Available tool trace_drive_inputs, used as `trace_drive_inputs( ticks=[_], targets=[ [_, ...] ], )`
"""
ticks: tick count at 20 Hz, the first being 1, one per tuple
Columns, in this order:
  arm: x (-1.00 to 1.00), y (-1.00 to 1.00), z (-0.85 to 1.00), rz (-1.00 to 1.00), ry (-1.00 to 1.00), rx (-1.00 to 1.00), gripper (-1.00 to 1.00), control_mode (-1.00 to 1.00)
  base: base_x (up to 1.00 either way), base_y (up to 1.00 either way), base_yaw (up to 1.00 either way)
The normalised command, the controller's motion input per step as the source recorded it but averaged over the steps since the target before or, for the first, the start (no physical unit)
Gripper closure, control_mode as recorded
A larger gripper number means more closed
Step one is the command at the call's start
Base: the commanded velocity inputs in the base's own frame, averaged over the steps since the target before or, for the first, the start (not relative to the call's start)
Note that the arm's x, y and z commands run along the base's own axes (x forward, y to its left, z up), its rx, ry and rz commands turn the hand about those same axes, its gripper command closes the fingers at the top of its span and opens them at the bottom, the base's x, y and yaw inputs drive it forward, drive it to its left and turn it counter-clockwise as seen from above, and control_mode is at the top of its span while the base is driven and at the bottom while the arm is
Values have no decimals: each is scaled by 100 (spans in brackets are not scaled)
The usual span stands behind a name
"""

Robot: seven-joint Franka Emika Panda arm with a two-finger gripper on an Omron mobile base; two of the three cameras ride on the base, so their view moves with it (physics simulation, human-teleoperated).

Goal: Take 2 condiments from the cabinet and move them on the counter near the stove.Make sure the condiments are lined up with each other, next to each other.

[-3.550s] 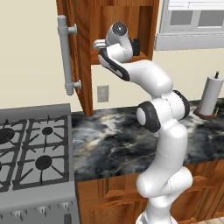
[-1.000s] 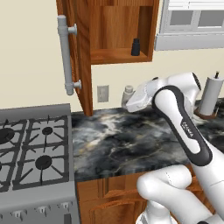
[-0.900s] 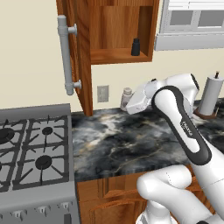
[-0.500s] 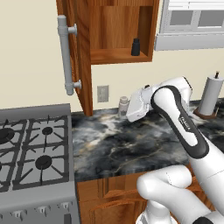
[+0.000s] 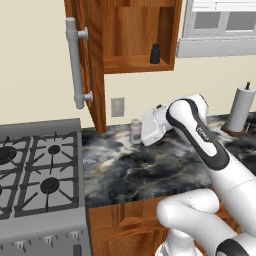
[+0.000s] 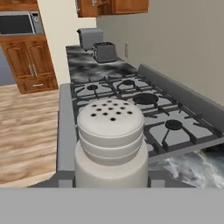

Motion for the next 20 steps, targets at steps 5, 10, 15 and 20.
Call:
trace_drive_inputs(
  ticks=[5,10,15,20],
  targets=[
    [22,21,-28,4,9,3,100,-100,0,0,0],
    [13,16,-28,6,12,1,100,-100,0,0,0],
    [8,10,-24,8,12,0,100,-100,0,0,0],
    [27,16,-44,5,0,0,100,-100,0,0,0]
  ],
)
